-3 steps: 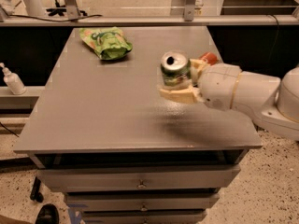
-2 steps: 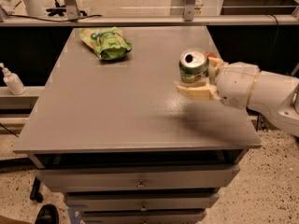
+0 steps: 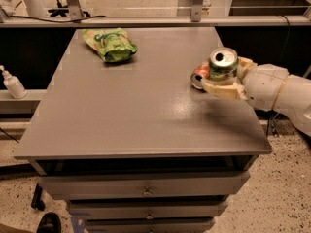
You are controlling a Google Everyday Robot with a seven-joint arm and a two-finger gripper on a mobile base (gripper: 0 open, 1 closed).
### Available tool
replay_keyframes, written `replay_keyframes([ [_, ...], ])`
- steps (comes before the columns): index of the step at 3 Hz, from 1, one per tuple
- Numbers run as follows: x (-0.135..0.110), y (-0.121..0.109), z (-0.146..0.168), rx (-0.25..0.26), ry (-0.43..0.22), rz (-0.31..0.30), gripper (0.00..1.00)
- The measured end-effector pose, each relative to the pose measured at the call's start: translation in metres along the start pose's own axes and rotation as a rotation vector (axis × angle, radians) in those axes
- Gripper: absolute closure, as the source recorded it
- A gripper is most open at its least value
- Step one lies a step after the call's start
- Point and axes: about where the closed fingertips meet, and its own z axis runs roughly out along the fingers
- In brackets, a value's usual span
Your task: Move green can near coke can
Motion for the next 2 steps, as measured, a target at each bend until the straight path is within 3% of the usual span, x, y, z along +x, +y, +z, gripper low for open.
replay_keyframes([
  [2, 0.018, -0.03, -0.003, 0.074, -0.029, 0.058, 1.0],
])
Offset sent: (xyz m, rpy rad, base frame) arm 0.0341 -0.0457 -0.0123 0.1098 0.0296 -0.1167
